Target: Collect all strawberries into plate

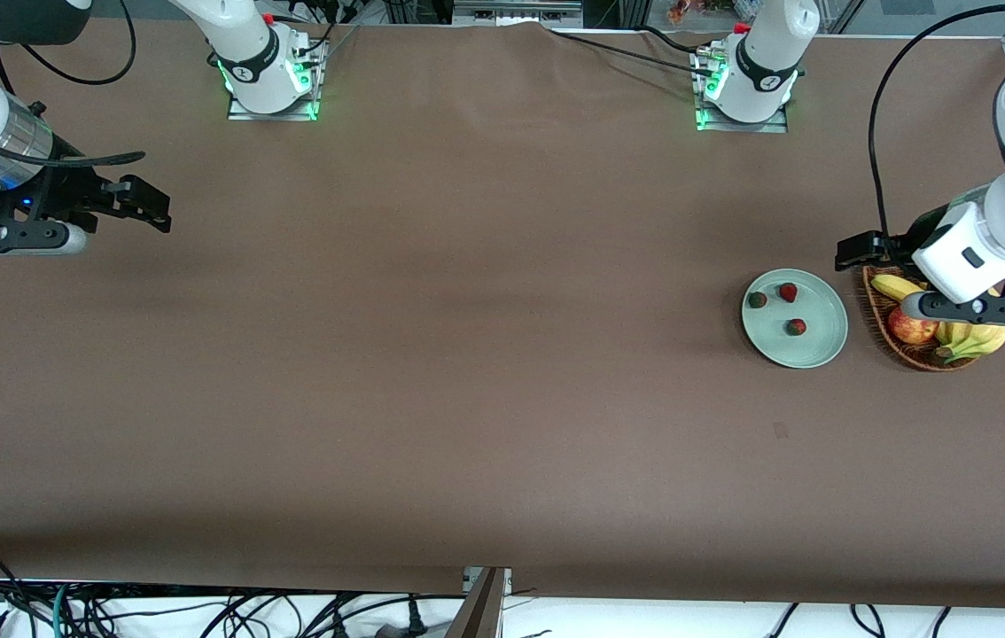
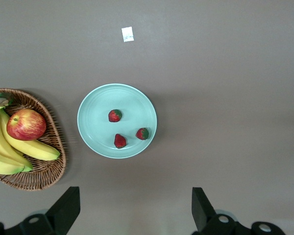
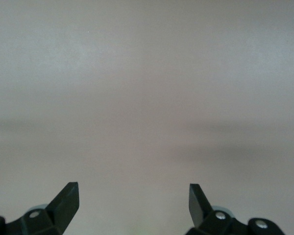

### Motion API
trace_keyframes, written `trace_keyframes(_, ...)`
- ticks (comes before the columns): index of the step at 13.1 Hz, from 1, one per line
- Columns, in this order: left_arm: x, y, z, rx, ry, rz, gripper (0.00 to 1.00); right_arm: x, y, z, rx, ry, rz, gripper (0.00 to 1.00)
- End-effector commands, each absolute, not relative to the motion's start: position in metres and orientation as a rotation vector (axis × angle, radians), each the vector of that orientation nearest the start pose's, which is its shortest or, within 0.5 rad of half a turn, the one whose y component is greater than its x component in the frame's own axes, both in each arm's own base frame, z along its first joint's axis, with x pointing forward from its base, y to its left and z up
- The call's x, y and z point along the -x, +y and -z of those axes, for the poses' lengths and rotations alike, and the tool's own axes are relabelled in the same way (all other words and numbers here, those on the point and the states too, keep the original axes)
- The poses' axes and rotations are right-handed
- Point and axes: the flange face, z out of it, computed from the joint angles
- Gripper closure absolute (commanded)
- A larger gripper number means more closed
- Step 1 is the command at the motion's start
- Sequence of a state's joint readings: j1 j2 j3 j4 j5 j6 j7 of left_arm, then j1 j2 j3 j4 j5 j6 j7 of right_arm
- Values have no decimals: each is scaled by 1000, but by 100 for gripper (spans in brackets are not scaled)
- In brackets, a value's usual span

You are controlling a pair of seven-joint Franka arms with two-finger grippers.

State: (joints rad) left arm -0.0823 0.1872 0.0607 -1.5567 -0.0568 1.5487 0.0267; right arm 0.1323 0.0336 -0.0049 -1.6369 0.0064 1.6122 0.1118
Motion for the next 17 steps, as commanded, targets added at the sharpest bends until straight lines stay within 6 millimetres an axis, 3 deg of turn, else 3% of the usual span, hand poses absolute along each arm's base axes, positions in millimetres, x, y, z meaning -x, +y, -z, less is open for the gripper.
trace_keyframes(1,-595,-17,-538,3204,103,-303,0,-563,70,-583,3149,-41,-84,1)
trace_keyframes(17,-596,-9,-551,3117,113,-266,0,-565,66,-580,3144,-12,-84,0)
